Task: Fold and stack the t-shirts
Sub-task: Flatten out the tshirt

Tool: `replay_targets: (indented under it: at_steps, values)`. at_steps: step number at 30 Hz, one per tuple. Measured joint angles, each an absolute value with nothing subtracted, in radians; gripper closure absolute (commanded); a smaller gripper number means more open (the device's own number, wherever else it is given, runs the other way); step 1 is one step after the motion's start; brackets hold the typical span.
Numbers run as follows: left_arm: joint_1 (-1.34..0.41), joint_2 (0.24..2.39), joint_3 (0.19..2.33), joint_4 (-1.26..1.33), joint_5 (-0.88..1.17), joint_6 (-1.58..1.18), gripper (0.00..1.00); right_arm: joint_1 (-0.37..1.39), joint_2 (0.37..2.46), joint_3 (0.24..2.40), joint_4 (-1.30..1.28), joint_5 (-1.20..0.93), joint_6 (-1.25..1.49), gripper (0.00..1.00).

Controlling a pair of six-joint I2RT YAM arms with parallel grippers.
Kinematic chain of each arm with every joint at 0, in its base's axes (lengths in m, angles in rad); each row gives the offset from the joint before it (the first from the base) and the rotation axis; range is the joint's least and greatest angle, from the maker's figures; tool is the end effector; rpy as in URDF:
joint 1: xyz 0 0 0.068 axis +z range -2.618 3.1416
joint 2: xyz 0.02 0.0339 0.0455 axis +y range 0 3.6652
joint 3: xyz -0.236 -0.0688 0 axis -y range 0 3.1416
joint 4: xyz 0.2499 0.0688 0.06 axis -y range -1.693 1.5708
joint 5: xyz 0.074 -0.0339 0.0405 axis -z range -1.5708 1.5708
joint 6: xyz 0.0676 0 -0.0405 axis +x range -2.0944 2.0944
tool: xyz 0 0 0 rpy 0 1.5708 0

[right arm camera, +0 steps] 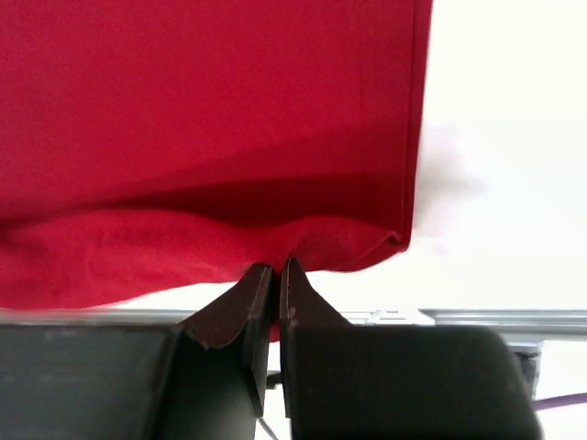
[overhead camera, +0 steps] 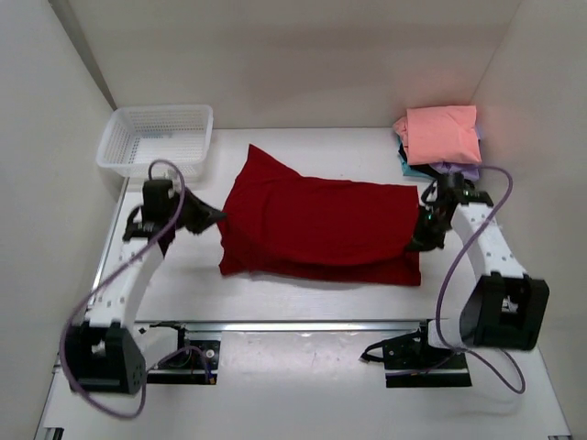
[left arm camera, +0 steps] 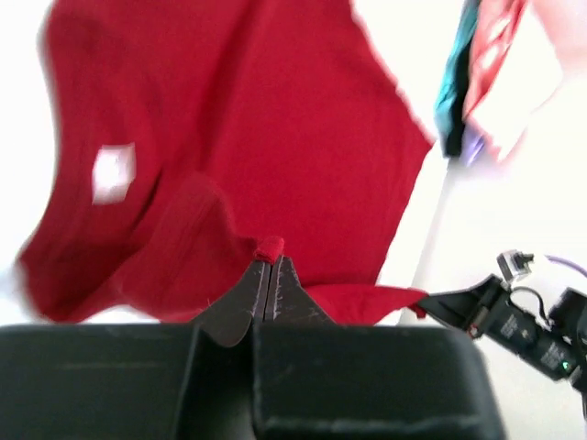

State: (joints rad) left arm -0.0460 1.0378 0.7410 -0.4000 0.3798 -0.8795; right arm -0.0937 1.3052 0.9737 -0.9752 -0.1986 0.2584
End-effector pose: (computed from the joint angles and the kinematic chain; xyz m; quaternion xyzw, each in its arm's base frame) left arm 0.2601 -0.0371 0.2133 -0.2871 0.8459 -0.3386 0.2956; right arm 0.2506 -0.0102 0.1812 0.1599 0.9735 0.1087 0.1225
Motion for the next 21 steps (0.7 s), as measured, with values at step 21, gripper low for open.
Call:
replay_targets:
  at_steps: [21]
  values:
    - [-0.097,0.851,1.183,-0.369,0.217,-0.472,1.0,0.0,1.301,1.428,-0.789,-0.069,0.15,1.0]
